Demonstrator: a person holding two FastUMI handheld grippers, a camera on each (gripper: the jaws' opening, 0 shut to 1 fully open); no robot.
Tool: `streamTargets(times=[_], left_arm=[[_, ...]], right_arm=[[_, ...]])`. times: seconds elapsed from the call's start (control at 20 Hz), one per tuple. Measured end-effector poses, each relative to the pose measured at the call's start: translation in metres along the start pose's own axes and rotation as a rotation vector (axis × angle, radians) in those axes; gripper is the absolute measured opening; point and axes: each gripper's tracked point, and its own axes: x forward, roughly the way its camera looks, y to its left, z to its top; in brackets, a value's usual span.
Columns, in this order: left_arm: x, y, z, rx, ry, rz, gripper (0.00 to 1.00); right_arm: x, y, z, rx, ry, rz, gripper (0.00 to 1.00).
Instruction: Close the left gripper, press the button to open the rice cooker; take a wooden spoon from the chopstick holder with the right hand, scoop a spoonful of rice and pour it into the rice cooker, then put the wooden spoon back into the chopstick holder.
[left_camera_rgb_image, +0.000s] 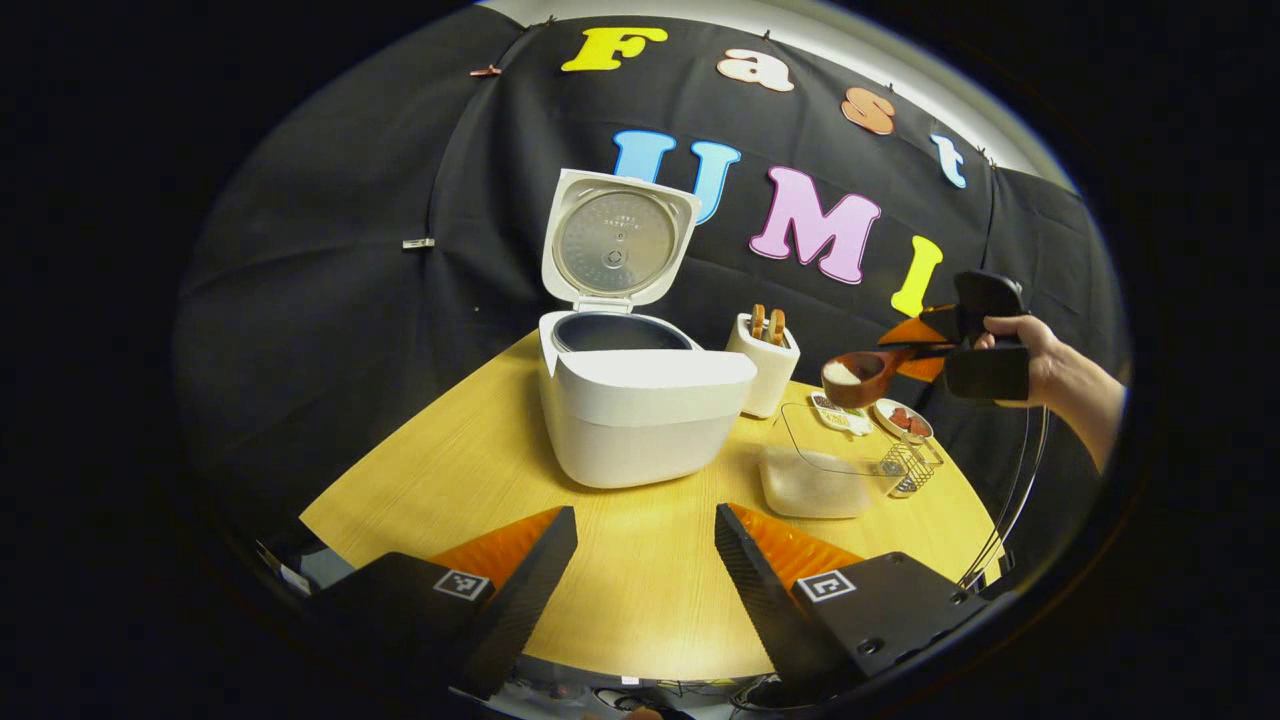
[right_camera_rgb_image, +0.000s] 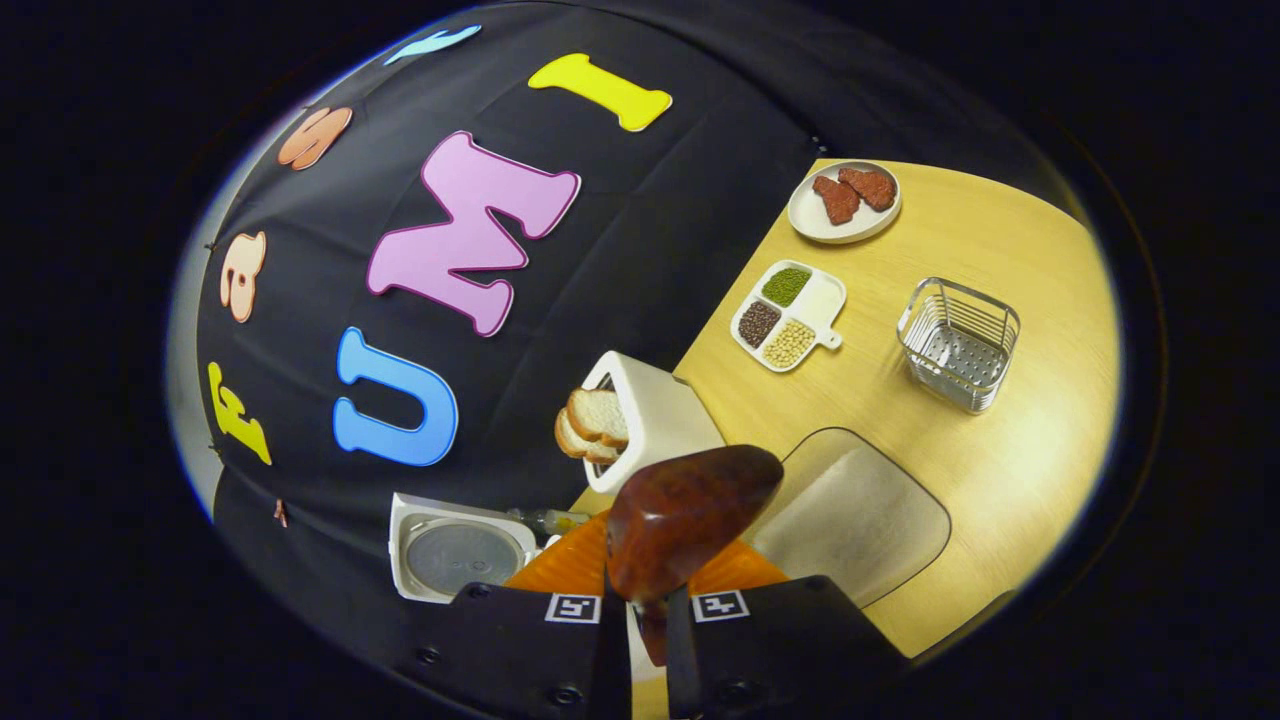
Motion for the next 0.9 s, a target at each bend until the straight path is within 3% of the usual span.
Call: streamTargets(times=[0.2, 0.45, 0.9], left_arm=[[0.001, 0.021, -0.003, -0.002, -0.008, 0.043, 0.96], [-0.004, 0.04, -0.008, -0.095, -0.016, 0.069, 0.96], [-0.012, 0.09, -0.012, -0.112, -0.016, 0.135, 0.96]], right_arm=[[0.004, 0.034, -0.017, 0.036, 0.033, 0.029, 0.18], [0.017, 0.086, -0.048, -0.007, 0.069, 0.077, 0.18], [0.064, 0.156, -0.099, 0.01, 0.106, 0.133, 0.18]])
